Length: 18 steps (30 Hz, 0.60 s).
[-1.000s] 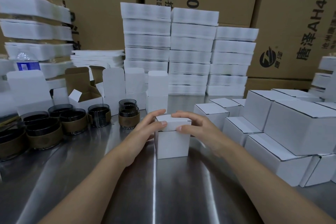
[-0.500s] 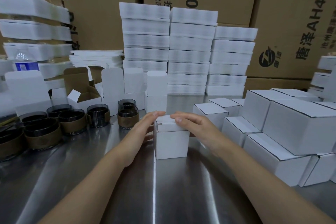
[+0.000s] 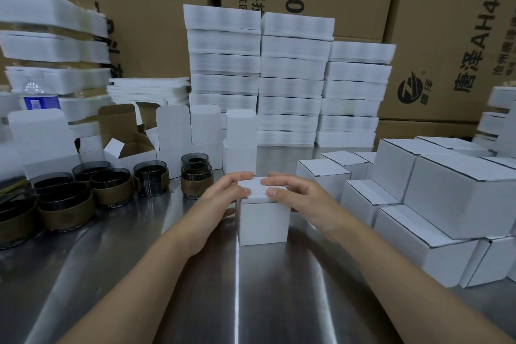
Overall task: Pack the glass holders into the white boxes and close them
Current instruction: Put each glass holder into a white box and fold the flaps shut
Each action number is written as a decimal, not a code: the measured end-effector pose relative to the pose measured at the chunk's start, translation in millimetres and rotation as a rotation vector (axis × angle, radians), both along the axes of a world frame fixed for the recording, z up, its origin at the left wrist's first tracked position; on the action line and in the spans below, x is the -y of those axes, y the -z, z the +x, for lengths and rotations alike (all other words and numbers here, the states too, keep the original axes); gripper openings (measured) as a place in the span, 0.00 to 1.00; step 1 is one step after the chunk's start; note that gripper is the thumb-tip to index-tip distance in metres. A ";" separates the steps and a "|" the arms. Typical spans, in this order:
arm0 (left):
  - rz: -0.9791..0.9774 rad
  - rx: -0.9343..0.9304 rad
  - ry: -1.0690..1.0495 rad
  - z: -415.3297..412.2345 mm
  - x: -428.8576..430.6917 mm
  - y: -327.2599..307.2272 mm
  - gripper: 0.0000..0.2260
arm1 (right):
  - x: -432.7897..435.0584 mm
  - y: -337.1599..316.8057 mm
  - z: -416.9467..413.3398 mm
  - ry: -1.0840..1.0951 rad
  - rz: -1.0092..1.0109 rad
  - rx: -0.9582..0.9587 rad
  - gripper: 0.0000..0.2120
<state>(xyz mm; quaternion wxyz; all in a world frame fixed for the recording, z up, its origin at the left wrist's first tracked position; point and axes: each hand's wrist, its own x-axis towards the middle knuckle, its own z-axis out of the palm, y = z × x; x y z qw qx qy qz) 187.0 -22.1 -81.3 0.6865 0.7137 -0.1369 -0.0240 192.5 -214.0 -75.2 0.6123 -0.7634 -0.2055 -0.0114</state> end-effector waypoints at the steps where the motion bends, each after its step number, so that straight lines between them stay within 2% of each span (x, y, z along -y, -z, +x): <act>1: 0.000 -0.001 -0.001 -0.3 0.2 -0.3 0.15 | 0.1 -0.1 -0.2 -0.001 -0.001 -0.001 0.13; 5: 0.004 0.002 -0.017 -1.0 0.7 -2.2 0.14 | -0.2 -1.2 -1.3 -0.002 -0.027 0.014 0.13; 9: 0.042 0.036 0.014 -2.7 -0.1 -3.3 0.11 | -1.1 -1.8 -2.7 -0.032 -0.051 0.056 0.08; 18: 0.011 0.039 -0.023 -4.4 0.2 -6.0 0.15 | -1.4 -2.9 -4.5 -0.027 -0.083 0.083 0.12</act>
